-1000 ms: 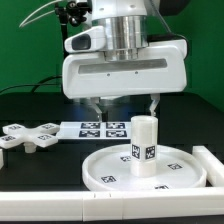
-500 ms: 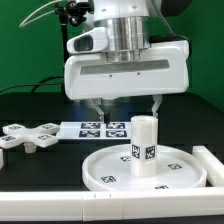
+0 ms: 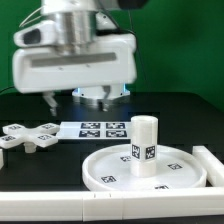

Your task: Assemble round table

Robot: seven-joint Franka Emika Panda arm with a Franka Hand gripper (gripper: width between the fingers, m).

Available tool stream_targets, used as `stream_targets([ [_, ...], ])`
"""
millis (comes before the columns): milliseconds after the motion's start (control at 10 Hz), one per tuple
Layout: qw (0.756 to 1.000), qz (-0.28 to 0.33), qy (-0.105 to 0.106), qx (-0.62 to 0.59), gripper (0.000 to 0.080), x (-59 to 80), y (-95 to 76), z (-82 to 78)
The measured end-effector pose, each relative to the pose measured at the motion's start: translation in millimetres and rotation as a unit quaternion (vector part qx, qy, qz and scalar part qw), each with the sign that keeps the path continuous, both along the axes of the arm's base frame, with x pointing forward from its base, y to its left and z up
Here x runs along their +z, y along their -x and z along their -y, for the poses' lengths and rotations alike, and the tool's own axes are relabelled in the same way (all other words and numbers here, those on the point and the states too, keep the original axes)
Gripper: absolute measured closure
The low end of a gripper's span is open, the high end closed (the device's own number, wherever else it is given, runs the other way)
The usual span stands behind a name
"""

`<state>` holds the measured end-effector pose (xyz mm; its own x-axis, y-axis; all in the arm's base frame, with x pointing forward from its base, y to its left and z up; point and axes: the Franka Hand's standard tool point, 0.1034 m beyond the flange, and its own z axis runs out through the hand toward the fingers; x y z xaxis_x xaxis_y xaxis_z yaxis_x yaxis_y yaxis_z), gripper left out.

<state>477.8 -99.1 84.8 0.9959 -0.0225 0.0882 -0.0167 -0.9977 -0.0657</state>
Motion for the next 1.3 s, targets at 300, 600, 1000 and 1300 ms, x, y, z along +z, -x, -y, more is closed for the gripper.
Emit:
stream_targets([
  [300, 1.0, -0.008, -0.004, -0.006, 0.015, -3.3, 4.0, -4.9],
  [600, 1.0, -0.016, 0.005, 0.003, 0.015, -14.5, 19.6, 28.1],
  [1000, 1.0, -0.021, 0.012, 0.018, 0.015, -22.9, 34.7, 65.6],
  [1300, 0.999, -0.022, 0.012, 0.02, 0.015, -24.1, 35.2, 64.8],
])
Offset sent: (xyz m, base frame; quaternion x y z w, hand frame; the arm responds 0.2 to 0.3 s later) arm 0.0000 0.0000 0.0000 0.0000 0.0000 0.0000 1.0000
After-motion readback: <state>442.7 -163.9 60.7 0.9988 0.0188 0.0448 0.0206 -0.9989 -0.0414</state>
